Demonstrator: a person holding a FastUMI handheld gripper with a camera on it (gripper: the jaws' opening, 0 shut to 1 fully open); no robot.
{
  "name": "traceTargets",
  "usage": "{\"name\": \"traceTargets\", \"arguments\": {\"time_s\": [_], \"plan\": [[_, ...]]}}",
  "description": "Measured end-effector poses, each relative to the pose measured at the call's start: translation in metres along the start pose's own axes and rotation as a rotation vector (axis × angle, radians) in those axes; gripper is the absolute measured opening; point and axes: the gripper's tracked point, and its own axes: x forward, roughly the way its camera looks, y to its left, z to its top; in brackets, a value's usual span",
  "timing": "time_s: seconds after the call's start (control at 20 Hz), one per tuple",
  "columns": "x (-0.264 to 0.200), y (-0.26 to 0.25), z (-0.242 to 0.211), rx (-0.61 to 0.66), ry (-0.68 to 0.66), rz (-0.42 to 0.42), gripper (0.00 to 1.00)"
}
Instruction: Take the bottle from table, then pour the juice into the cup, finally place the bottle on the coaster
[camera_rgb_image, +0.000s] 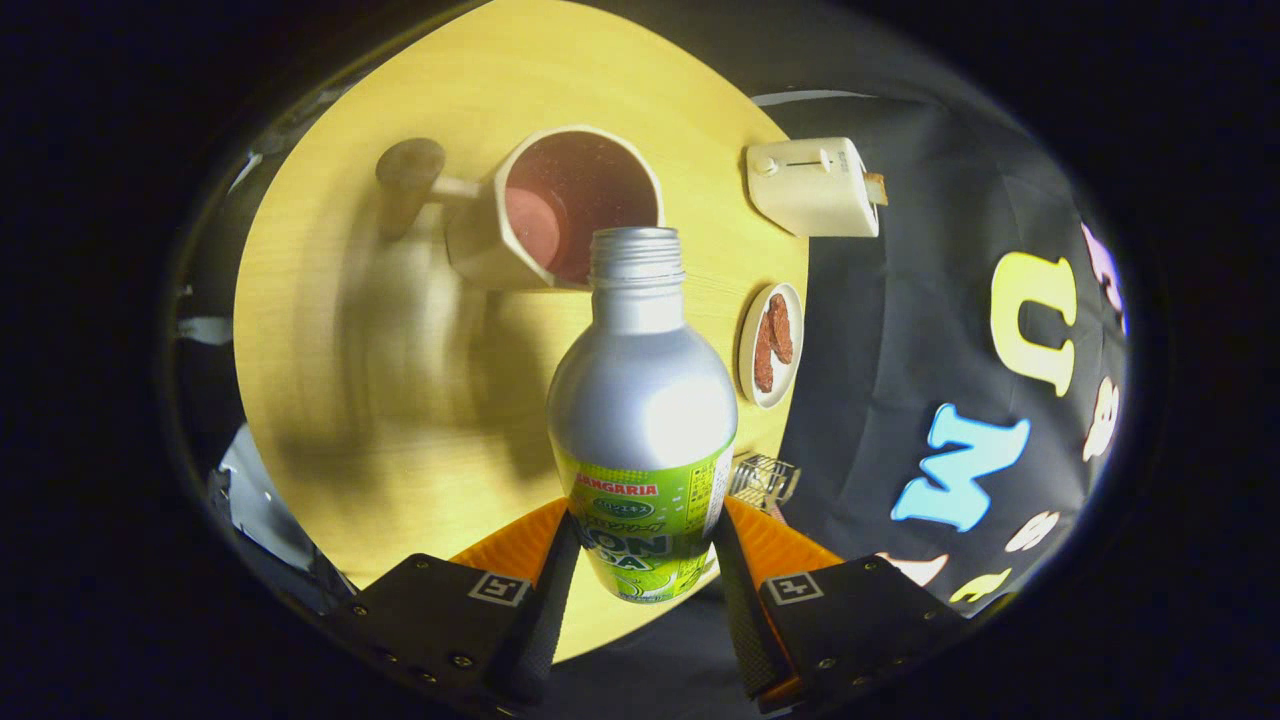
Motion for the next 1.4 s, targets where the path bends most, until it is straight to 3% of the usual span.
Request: {"name": "traceTargets", "arguments": {"time_s": [0.45,0.9,1.4], "plan": [[0.006,0.027,0.014,0.344,-0.192,0.119,0.71],[0.014,0.019,0.019,0.679,-0.354,0.208,0.71],[0.03,-0.006,0.027,0.929,-0.51,0.28,0.71]]}}
